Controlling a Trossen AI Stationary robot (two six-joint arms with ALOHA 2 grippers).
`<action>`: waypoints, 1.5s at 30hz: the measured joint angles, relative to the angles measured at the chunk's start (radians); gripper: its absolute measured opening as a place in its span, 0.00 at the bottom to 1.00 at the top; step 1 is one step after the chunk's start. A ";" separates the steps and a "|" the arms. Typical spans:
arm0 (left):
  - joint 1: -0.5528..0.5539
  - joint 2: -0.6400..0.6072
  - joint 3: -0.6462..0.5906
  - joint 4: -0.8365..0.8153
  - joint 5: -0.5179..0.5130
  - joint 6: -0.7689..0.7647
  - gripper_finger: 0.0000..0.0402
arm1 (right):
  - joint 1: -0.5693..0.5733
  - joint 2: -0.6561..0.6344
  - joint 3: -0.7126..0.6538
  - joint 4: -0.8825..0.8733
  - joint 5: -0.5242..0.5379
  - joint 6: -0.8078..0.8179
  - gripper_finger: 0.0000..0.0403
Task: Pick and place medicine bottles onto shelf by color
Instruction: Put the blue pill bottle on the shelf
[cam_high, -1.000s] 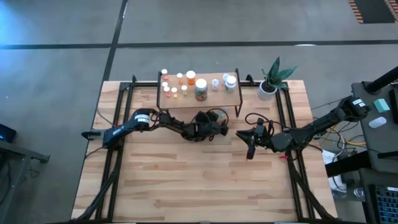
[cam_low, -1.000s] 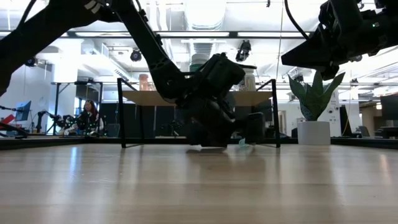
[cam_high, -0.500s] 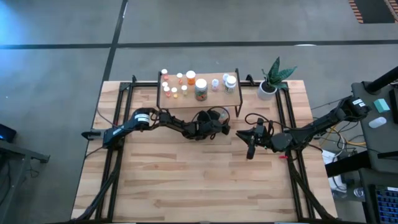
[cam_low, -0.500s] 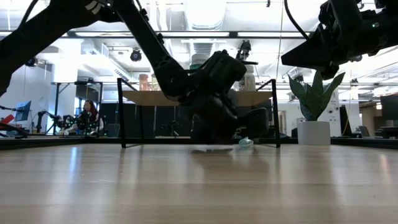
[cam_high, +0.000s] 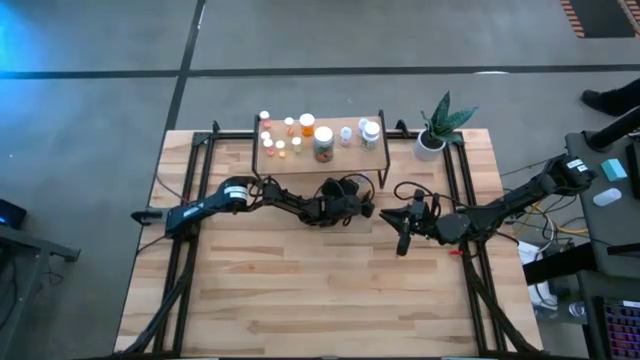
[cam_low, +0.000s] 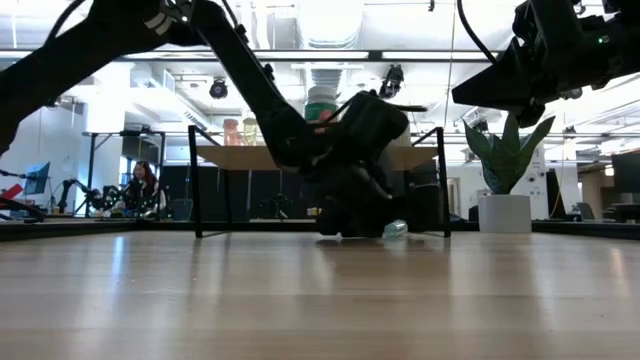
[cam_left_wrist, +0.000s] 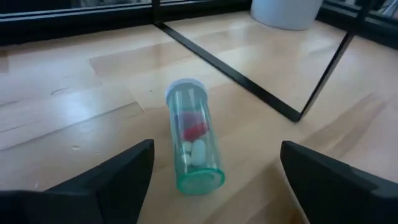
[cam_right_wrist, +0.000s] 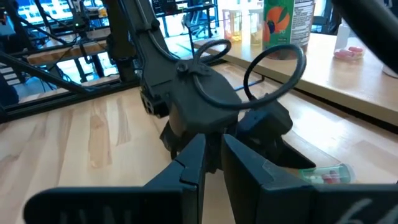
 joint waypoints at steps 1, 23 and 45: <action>-0.003 0.008 0.012 -0.013 -0.006 -0.001 0.82 | 0.000 0.000 0.000 0.000 0.000 0.000 0.11; -0.034 0.035 0.039 -0.023 -0.068 0.053 0.60 | 0.000 0.000 0.000 -0.006 0.000 -0.003 0.11; -0.058 0.023 0.033 -0.034 -0.055 0.060 0.40 | 0.000 0.000 0.000 -0.006 0.000 -0.006 0.11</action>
